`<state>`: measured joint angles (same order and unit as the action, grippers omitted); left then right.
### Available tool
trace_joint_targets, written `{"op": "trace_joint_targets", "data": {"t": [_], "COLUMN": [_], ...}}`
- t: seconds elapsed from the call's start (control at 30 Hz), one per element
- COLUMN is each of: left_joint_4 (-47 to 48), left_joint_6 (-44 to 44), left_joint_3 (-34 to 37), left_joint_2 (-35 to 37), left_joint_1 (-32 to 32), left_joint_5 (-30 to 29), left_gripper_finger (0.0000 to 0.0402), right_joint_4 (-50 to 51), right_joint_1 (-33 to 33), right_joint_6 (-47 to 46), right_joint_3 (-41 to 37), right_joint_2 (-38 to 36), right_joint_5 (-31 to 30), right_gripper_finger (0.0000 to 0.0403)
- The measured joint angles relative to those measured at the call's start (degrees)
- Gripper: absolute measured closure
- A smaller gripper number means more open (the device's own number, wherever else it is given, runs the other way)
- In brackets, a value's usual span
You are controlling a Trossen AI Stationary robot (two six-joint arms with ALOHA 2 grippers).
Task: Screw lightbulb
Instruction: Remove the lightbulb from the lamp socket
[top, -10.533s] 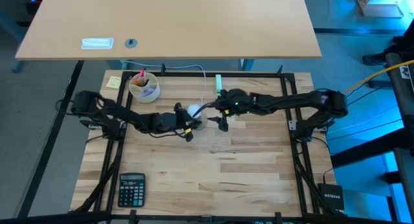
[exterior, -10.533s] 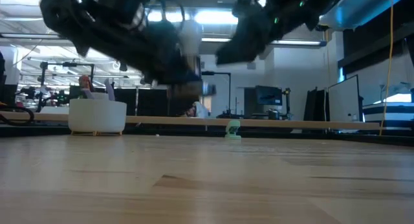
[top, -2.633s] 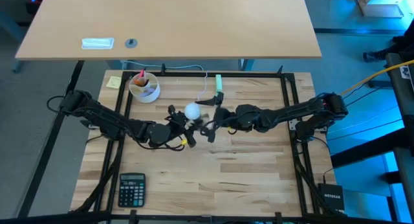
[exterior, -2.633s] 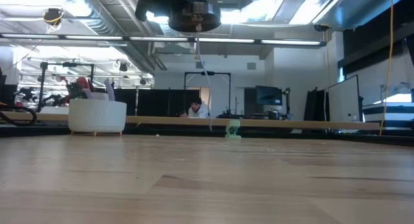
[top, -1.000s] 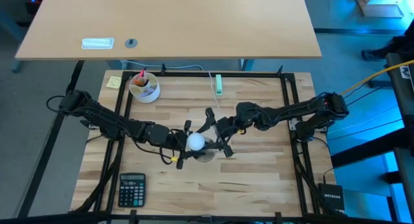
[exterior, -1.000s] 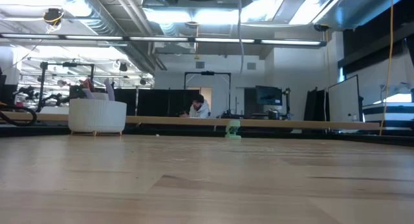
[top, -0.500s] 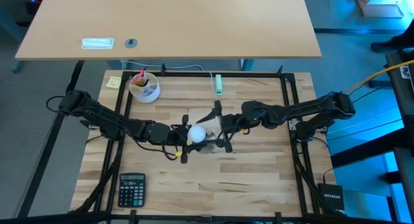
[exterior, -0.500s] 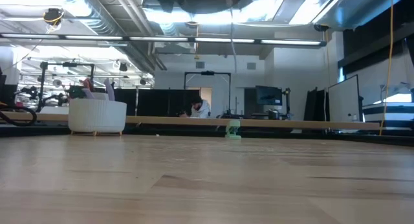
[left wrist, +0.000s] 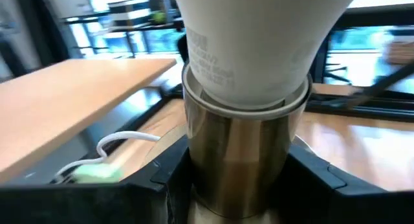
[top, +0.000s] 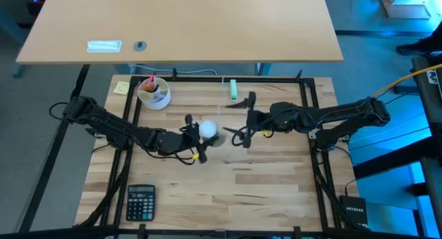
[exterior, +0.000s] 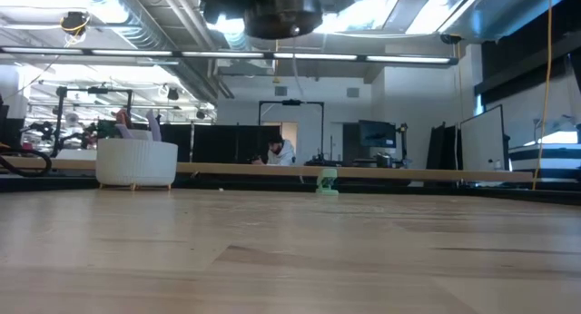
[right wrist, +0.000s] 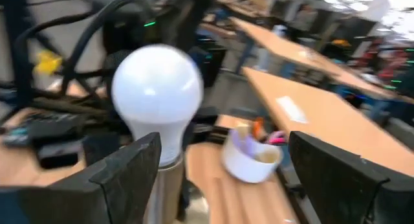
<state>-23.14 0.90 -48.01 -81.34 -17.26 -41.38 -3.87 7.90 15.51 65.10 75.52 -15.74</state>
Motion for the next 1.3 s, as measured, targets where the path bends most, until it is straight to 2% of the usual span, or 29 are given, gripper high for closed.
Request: {"op": "trace_joint_targets", "data": {"t": [0.13,0.23,0.37,0.43,0.53,0.67,0.87,1.0,1.07,1.2,1.3], "left_joint_4": [1.2,1.6,1.6,1.6,1.3,1.6,2.9,4.8,4.5,4.7,4.7], "left_joint_6": [2.3,4.3,5.1,5.1,5.2,7.7,7.6,8.6,8.8,7.4,7.3], "left_joint_3": [0.0,0.0,0.0,0.0,0.0,-0.6,-3.4,-4.7,-5.7,-7.8,-8.1], "left_joint_2": [0.0,0.0,0.0,0.0,0.0,0.0,-0.2,-1.3,-2.5,-4.4,-4.8], "left_joint_1": [0.0,0.0,0.0,0.0,0.0,0.0,-1.5,-2.3,-2.3,-2.2,-2.5], "left_joint_5": [-6.0,-8.6,-8.9,-8.9,-8.9,-8.9,-10.8,-13.8,-14.3,-13.8,-13.0], "left_gripper_finger": [0.0232,0.0232,0.0232,0.0231,0.0231,0.0231,0.0231,0.0231,0.0231,0.0231,0.0231], "right_joint_4": [-1.5,-2.6,-1.9,-3.5,-4.8,-5.1,-10.2,-13.9,-16.6,-19.7,-18.5], "right_joint_1": [0.0,0.0,0.0,0.0,0.0,0.0,0.1,1.6,3.0,5.0,4.9], "right_joint_6": [0.2,-1.5,-7.7,-9.4,-8.6,-2.9,-1.8,-1.5,1.5,5.7,6.0], "right_joint_3": [0.0,0.0,0.0,0.0,0.0,0.0,0.0,0.0,0.0,0.7,2.4], "right_joint_2": [-0.5,-0.5,-0.2,0.2,1.2,4.3,8.1,9.7,10.9,14.0,14.4], "right_joint_5": [-3.9,-3.5,3.3,4.4,4.3,1.2,2.8,-0.8,-3.0,-11.0,-11.3], "right_gripper_finger": [0.0061,0.0061,0.0061,0.0061,0.0061,0.0061,0.0061,0.0061,0.0061,0.0061,0.0061]}}
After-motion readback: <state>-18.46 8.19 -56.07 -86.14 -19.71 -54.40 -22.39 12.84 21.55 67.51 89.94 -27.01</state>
